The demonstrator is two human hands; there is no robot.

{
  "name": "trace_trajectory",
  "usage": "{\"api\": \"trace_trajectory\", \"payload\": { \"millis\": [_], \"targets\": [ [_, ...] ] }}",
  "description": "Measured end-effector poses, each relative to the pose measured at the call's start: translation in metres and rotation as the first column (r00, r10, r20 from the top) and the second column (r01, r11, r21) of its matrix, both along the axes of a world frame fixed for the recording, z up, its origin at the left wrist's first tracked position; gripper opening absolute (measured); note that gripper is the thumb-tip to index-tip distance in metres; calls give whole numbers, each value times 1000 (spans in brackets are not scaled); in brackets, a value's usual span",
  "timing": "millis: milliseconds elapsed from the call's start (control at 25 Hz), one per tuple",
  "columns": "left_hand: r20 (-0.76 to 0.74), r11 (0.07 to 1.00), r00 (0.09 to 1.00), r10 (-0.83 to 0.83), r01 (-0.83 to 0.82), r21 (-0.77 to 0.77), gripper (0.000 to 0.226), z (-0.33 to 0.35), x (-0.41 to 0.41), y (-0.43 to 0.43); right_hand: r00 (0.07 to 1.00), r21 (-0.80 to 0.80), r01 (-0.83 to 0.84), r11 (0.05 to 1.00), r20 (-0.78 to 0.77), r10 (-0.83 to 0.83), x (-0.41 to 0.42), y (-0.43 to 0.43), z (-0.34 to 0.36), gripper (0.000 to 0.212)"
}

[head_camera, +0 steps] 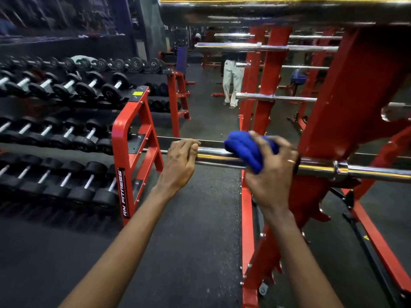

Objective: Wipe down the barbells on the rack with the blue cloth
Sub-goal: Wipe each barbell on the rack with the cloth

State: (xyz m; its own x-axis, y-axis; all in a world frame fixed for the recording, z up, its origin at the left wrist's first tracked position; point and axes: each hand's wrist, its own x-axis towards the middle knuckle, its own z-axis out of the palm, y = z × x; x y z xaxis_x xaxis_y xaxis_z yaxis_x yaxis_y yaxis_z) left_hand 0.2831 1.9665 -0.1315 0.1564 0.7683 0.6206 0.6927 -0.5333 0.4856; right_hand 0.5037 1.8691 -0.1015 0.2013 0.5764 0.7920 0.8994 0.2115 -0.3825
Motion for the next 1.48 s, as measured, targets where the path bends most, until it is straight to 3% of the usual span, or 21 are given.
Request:
{"api": "trace_trajectory", "payload": {
  "millis": [80,160,320,520,640,760,880,960,1080,1160,1280,1360,1480],
  "targets": [
    [31,995,996,-80,81,-51,32,3,-15,10,993,-148,-17,989,117,34,-15,-2,-7,60],
    [42,981,985,-165,169,-99,35,6,-27,20,996,-223,-63,973,41,74,-21,-2,-7,55],
    [123,946,945,-303,314,-82,34,0,-28,27,981,-55,160,986,120,-153,-24,25,-25,31],
    [158,873,879,-450,470,-132,34,-5,-42,39,961,17,275,961,24,-275,-59,48,-43,51],
    [200,801,815,-543,575,-168,37,-7,-54,47,955,25,287,957,72,-289,-91,60,-36,50],
    [177,796,815,-551,577,-181,38,-13,-63,48,936,64,328,942,111,-333,-80,63,-37,41],
    [78,789,814,-575,577,-210,37,-15,-70,50,866,97,498,862,-108,-488,-48,60,-31,35],
    [69,770,802,-593,590,-242,35,-14,-68,51,848,92,517,851,-186,-496,-75,67,-31,32],
    [144,754,793,-592,608,-247,36,-16,-65,52,941,72,338,938,0,-339,-129,72,-42,36],
    [165,763,802,-574,598,-246,39,-19,-70,49,941,82,326,942,70,-332,-104,68,-41,41],
    [143,779,816,-561,578,-243,37,-21,-77,45,838,66,535,842,-172,-519,-45,64,-29,40],
    [165,787,820,-548,572,-232,36,-21,-73,40,775,14,598,801,-263,-574,-56,70,-31,39],
    [206,791,820,-535,571,-221,40,-22,-72,38,906,37,414,910,-116,-408,-113,69,-44,36]
  ]
}}
